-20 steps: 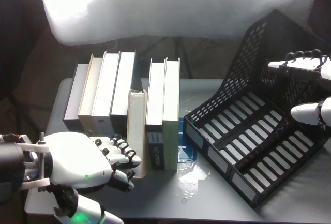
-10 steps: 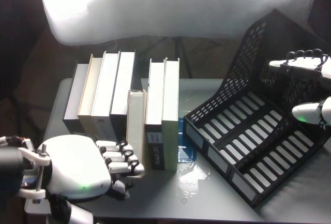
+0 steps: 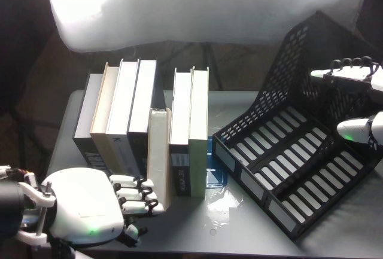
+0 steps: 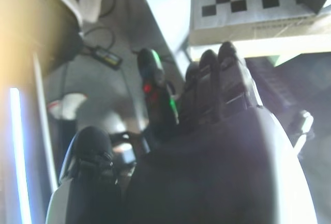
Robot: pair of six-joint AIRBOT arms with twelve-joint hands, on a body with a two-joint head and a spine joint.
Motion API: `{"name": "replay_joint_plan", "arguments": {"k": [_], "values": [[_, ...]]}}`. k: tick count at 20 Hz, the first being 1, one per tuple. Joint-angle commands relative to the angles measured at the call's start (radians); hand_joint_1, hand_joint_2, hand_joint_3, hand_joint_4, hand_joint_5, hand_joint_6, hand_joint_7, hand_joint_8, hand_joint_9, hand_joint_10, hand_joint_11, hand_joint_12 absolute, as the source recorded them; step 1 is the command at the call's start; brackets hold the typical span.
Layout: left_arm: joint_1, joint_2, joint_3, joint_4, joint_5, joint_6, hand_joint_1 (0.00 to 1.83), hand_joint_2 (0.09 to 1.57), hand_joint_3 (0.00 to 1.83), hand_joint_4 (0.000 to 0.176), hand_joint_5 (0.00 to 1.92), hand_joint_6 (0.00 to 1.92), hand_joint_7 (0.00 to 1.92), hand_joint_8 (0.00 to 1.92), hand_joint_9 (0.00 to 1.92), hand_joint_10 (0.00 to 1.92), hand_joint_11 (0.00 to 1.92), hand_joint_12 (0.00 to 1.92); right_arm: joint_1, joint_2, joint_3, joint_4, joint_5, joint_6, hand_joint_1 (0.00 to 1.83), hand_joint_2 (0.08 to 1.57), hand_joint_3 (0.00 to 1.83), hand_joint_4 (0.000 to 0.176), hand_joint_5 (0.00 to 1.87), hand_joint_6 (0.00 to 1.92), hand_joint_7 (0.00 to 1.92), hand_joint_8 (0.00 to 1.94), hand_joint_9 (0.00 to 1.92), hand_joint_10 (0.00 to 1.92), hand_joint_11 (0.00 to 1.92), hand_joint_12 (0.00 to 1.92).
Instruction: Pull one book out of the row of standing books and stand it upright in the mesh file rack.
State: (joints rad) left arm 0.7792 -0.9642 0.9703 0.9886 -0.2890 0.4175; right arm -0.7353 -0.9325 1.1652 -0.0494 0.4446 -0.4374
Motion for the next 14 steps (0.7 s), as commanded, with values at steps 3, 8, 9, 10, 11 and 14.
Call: {"name": "replay_joint_plan", "arguments": {"k": [3, 8, 9, 10, 11, 14], "values": [[0.015, 0.0, -0.005, -0.004, -0.054, -0.002, 0.0, 1.25, 0.0, 0.0, 0.54, 0.04, 0.0, 0.0, 0.0, 0.0, 0.0, 0.0, 0.001, 0.004, 0.006, 0.016, 0.099, 0.007, 0.54, 1.37, 0.0, 0.0, 0.0, 0.0, 0.0, 0.0, 0.0, 0.0, 0.0, 0.0], [-0.007, 0.051, -0.023, -0.177, -0.14, -0.002, 0.0, 1.28, 0.0, 0.0, 0.42, 0.01, 0.0, 0.0, 0.0, 0.0, 0.0, 0.0, -0.005, 0.008, 0.005, 0.023, 0.1, 0.007, 0.58, 1.36, 0.0, 0.0, 0.0, 0.0, 0.0, 0.0, 0.0, 0.0, 0.0, 0.0], [-0.012, 0.055, -0.023, -0.202, -0.155, -0.002, 0.0, 1.3, 0.01, 0.0, 0.39, 0.0, 0.0, 0.0, 0.0, 0.0, 0.0, 0.0, -0.005, 0.009, 0.005, 0.023, 0.1, 0.007, 0.6, 1.37, 0.0, 0.0, 0.0, 0.0, 0.0, 0.0, 0.0, 0.0, 0.0, 0.0], [-0.021, 0.063, -0.024, -0.241, -0.174, -0.002, 0.0, 1.32, 0.02, 0.0, 0.33, 0.0, 0.0, 0.0, 0.0, 0.0, 0.0, 0.0, -0.006, 0.01, 0.005, 0.023, 0.1, 0.007, 0.62, 1.37, 0.0, 0.001, 0.0, 0.0, 0.0, 0.0, 0.0, 0.0, 0.0, 0.0], [-0.034, 0.071, -0.025, -0.294, -0.196, -0.002, 0.0, 1.33, 0.02, 0.0, 0.33, 0.0, 0.0, 0.0, 0.0, 0.0, 0.0, 0.0, -0.006, 0.012, 0.004, 0.024, 0.101, 0.007, 0.63, 1.37, 0.0, 0.019, 0.0, 0.0, 0.0, 0.0, 0.0, 0.0, 0.0, 0.0], [-0.042, 0.091, -0.022, -0.537, -0.259, -0.002, 0.0, 1.34, 0.02, 0.0, 0.11, 0.0, 0.0, 0.0, 0.0, 0.0, 0.0, 0.0, -0.008, 0.025, -0.009, 0.025, 0.124, 0.007, 0.54, 1.36, 0.0, 0.0, 0.0, 0.0, 0.0, 0.0, 0.0, 0.0, 0.01, 0.0]]}}
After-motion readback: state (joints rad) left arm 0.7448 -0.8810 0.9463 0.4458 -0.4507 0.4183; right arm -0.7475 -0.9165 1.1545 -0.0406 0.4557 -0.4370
